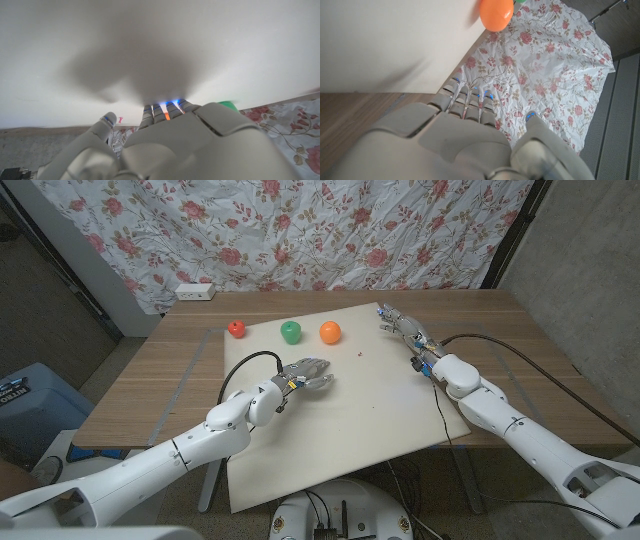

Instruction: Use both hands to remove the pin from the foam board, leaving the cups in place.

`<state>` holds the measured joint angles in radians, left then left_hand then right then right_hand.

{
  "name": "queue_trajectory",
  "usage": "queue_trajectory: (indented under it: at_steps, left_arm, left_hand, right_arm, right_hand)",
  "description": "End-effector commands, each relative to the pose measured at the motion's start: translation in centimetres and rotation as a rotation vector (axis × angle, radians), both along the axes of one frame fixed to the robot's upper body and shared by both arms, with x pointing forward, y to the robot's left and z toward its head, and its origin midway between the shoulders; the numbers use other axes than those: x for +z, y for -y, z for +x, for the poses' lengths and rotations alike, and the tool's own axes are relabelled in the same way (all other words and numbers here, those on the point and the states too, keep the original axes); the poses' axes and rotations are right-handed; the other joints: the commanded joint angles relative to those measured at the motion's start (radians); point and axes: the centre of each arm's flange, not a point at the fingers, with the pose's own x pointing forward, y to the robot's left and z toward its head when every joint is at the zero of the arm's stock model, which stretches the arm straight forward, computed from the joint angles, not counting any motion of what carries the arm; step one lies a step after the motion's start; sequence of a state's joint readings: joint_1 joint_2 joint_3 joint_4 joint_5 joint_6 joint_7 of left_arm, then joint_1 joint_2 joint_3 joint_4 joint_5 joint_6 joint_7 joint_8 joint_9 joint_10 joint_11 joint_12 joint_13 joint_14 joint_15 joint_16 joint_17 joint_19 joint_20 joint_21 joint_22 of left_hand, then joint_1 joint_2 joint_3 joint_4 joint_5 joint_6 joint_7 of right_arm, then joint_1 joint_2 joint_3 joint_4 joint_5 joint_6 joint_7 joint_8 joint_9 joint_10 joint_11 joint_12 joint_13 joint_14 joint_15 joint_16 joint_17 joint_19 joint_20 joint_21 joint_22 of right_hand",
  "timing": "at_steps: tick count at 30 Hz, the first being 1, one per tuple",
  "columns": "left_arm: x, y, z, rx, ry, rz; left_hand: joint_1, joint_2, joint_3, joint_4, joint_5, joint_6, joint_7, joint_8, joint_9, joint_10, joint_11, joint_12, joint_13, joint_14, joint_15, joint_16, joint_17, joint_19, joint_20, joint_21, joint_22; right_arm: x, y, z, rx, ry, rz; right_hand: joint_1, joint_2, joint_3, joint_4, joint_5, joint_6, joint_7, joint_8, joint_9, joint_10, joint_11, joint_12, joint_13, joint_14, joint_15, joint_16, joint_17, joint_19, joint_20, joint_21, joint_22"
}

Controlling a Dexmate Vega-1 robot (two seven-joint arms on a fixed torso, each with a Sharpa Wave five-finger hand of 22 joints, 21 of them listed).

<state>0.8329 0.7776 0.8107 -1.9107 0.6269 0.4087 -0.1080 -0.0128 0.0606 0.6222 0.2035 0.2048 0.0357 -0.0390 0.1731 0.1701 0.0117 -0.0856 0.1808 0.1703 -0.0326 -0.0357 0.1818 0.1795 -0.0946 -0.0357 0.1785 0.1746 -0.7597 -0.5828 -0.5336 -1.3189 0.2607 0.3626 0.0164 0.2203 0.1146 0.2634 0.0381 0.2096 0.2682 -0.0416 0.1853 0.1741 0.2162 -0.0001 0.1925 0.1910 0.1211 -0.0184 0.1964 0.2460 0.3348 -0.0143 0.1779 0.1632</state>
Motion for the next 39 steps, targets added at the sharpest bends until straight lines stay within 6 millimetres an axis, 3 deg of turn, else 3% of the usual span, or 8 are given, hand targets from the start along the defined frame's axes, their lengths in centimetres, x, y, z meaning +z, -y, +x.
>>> queue_trajectory:
  at_steps: [1, 12, 25, 33, 39]
  left_arm:
    - [0.1, 0.1, 0.3, -0.006, -0.013, 0.008]
    - [0.3, 0.0, 0.5, -0.016, -0.011, 0.017]
    - [0.3, 0.1, 0.8, -0.012, -0.022, 0.023]
    - [0.3, 0.1, 0.8, -0.013, -0.022, 0.022]
    - [0.4, 0.0, 0.9, -0.007, -0.025, 0.034]
  left_hand:
    - [-0.011, 0.128, -0.007, 0.002, -0.002, 0.003, -0.004, 0.008, 0.004, -0.001, -0.003, 0.006, 0.002, 0.007, -0.059, 0.006, 0.003, -0.004, -0.062, 0.011, 0.005]
    - [-0.010, 0.129, -0.011, 0.002, -0.002, 0.005, -0.004, 0.009, 0.004, -0.001, -0.002, 0.006, 0.002, 0.011, -0.058, 0.007, 0.002, 0.000, -0.062, 0.014, 0.005]
    - [-0.010, 0.130, -0.016, 0.002, -0.001, 0.006, -0.005, 0.009, 0.004, 0.000, -0.001, 0.007, 0.002, 0.012, -0.058, 0.007, 0.002, 0.003, -0.064, 0.017, 0.005]
    - [-0.009, 0.130, -0.018, 0.001, -0.001, 0.007, -0.007, 0.009, 0.004, -0.001, -0.003, 0.007, 0.002, 0.009, -0.060, 0.005, 0.002, 0.009, -0.067, 0.020, 0.005]
    - [-0.008, 0.131, -0.020, 0.000, 0.000, 0.011, -0.014, 0.010, 0.004, 0.000, -0.004, 0.007, 0.003, 0.008, -0.060, 0.005, 0.002, 0.009, -0.067, 0.020, 0.005]
  right_arm:
    - [0.7, -0.9, -0.7, -0.061, 0.063, -0.141]
    - [1.5, -1.0, -1.2, -0.132, 0.117, -0.279]
    - [2.5, -1.3, -1.7, -0.199, 0.148, -0.431]
    - [2.8, -1.5, -1.8, -0.224, 0.152, -0.496]
    - [3.0, -1.9, -2.1, -0.245, 0.168, -0.566]
  right_hand:
    - [0.022, -0.006, 0.004, -0.018, -0.002, 0.013, -0.003, 0.005, 0.003, -0.005, -0.003, -0.001, 0.000, -0.008, -0.007, -0.002, -0.003, -0.019, -0.004, 0.000, 0.002]
    - [0.051, -0.018, 0.012, -0.053, -0.009, 0.013, -0.006, 0.004, 0.004, -0.034, -0.005, -0.008, 0.000, -0.033, -0.002, -0.008, -0.014, -0.046, 0.000, -0.003, 0.002]
    - [0.121, -0.052, 0.029, -0.136, -0.020, -0.015, -0.020, 0.000, 0.007, -0.093, -0.013, -0.012, 0.001, -0.088, 0.012, -0.011, -0.033, -0.068, 0.011, 0.000, 0.002]
    - [0.152, -0.063, 0.037, -0.165, -0.022, -0.017, -0.024, 0.004, 0.009, -0.102, -0.014, -0.010, 0.001, -0.092, 0.025, -0.007, -0.036, -0.069, 0.021, 0.003, 0.002]
    - [0.221, -0.076, 0.059, -0.211, -0.024, -0.026, -0.031, 0.010, 0.012, -0.129, -0.005, -0.010, 0.003, -0.118, 0.035, -0.009, -0.041, -0.093, 0.054, -0.002, 0.003]
